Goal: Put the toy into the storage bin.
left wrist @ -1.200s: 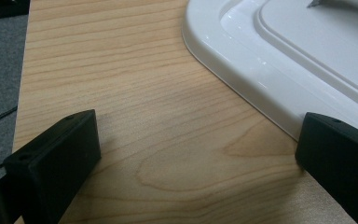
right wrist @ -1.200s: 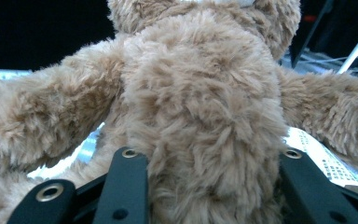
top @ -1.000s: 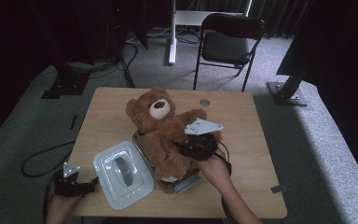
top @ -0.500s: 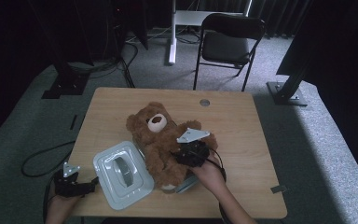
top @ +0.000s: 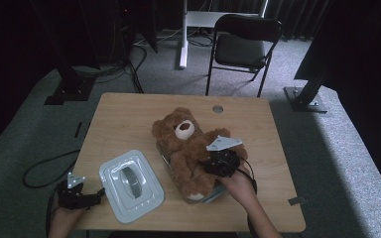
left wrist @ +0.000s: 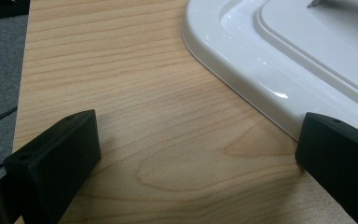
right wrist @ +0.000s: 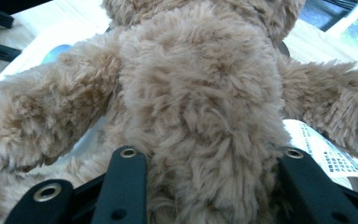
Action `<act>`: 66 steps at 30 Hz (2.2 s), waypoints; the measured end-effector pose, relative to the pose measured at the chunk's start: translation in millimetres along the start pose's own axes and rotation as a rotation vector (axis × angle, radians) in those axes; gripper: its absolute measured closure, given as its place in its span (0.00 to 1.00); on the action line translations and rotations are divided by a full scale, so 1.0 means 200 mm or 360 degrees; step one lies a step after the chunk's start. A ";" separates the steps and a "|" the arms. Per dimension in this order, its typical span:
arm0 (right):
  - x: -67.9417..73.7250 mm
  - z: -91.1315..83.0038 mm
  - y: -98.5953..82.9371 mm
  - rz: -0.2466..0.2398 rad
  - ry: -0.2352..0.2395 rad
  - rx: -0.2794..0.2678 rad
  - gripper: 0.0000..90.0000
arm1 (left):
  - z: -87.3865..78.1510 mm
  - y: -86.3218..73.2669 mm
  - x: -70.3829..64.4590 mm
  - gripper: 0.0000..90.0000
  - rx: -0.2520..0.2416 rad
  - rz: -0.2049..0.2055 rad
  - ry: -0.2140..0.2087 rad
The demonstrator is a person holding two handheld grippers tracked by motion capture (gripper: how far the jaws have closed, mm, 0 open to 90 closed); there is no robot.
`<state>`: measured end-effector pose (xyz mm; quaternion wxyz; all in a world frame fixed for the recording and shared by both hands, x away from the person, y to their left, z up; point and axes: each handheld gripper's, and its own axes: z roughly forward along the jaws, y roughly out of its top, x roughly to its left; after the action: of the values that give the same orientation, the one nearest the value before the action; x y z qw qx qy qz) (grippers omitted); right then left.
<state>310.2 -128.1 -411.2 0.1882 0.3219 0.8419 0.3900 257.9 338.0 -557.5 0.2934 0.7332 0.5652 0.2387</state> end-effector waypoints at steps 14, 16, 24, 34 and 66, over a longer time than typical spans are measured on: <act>-0.10 -0.07 -0.08 0.0064 -0.0027 0.0000 0.59 | 0.00 0.00 0.00 0.01 0.0004 0.0006 0.0001; -0.10 -0.06 -0.08 0.0061 0.0000 0.0014 0.52 | 0.00 0.00 0.00 0.01 0.0004 0.0007 0.0001; -0.05 -0.08 -0.04 0.0025 -0.0009 0.0031 0.35 | 0.00 0.00 0.00 0.01 0.0004 0.0002 -0.0001; -0.07 -0.15 0.05 0.0103 0.0020 -0.0082 0.34 | 0.00 0.00 0.00 0.01 0.0005 0.0003 -0.0001; -0.17 -0.02 0.55 0.0227 0.0043 -0.0264 0.28 | 0.00 0.00 0.00 0.01 0.0003 0.0008 -0.0005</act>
<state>375.8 -99.5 -320.6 0.1744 0.3590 0.7842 0.4751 258.1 338.5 -557.3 0.2928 0.7353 0.5631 0.2378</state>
